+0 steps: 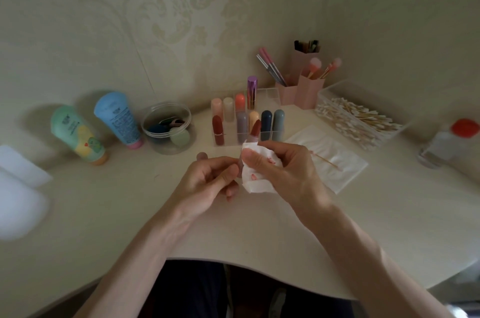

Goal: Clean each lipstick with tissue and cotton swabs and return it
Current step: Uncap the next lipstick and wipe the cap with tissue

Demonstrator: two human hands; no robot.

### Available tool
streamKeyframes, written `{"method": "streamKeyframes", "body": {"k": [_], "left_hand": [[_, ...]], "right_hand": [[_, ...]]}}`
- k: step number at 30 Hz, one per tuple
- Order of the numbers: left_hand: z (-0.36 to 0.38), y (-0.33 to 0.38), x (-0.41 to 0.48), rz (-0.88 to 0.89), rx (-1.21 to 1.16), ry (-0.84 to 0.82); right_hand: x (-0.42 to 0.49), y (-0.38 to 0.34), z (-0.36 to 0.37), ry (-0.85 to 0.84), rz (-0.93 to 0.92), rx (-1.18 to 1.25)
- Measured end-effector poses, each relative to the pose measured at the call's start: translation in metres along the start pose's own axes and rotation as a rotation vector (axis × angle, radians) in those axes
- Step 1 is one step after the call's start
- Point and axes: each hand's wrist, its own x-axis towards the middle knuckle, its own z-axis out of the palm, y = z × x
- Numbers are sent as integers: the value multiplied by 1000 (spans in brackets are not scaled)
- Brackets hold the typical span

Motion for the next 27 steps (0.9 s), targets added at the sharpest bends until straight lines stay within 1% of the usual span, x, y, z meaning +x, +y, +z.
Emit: {"method": "streamKeyframes", "body": {"k": [2, 4, 9, 12, 16, 19, 21, 24, 27], "left_hand": [[4, 0, -2, 64, 14, 36], [7, 0, -3, 104, 3, 82], [5, 0, -5, 95, -83, 136], [2, -3, -4, 86, -78, 107], [-3, -6, -3, 65, -41, 14], [-5, -7, -3, 51, -32, -41], [-3, -7, -4, 54, -8, -46], [4, -6, -3, 104, 15, 21], [6, -9, -1, 172, 44, 155]], "right_hand": [[-1, -1, 1, 34, -9, 28], [-1, -1, 1, 32, -4, 59], [-1, 2, 2, -57, 30, 100], [-2, 2, 1, -52, 14, 67], [-1, 3, 1, -55, -23, 23], [-1, 2, 1, -64, -14, 6], [0, 2, 0, -38, -5, 18], [0, 3, 1, 6, -3, 40], [1, 7, 3, 13, -9, 32]]}}
